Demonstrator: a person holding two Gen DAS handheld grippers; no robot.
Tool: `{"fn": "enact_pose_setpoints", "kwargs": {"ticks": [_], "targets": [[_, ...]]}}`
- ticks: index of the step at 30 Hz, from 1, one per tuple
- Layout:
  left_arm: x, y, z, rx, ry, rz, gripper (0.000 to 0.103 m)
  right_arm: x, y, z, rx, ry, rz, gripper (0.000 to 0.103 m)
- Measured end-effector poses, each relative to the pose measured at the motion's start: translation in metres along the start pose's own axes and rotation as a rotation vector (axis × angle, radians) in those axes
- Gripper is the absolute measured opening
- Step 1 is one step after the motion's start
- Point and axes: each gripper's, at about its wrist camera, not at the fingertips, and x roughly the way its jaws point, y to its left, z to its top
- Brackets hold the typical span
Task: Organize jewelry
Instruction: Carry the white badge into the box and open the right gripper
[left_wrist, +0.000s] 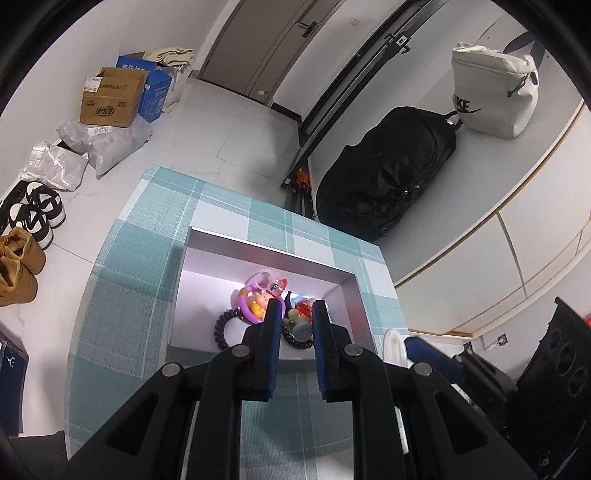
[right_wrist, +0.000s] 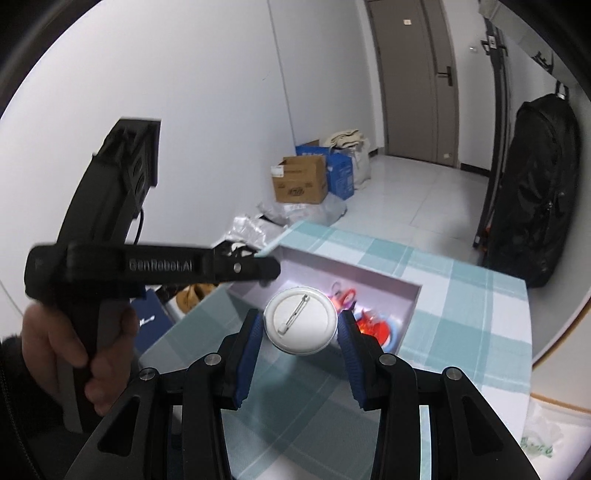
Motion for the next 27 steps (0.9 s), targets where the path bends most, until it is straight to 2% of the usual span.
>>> {"fn": "enact_pose_setpoints", "kwargs": {"ticks": [5,12,21,27], "targets": [[0.010,-0.005,0.006,0.004,0.012,-0.001,0.012,0.010,-0.013,0.011,0.011,0.017,-0.027,0.041],[0.028,0.002,0.017,-0.041,0.066,-0.001,0.012,0.022,-0.035,0.019,0.092,0.039,-0.042,0.041],[0.046,0.008,0.020,-0.063,0.129,0.019,0.012,0.042,-0.053,0.023,0.167,0.092,-0.024,0.041],[0.046,0.005,0.021,-0.052,0.131,0.011,0.012,0.047,-0.062,0.021,0.204,0.112,-0.034,0.041]]}}
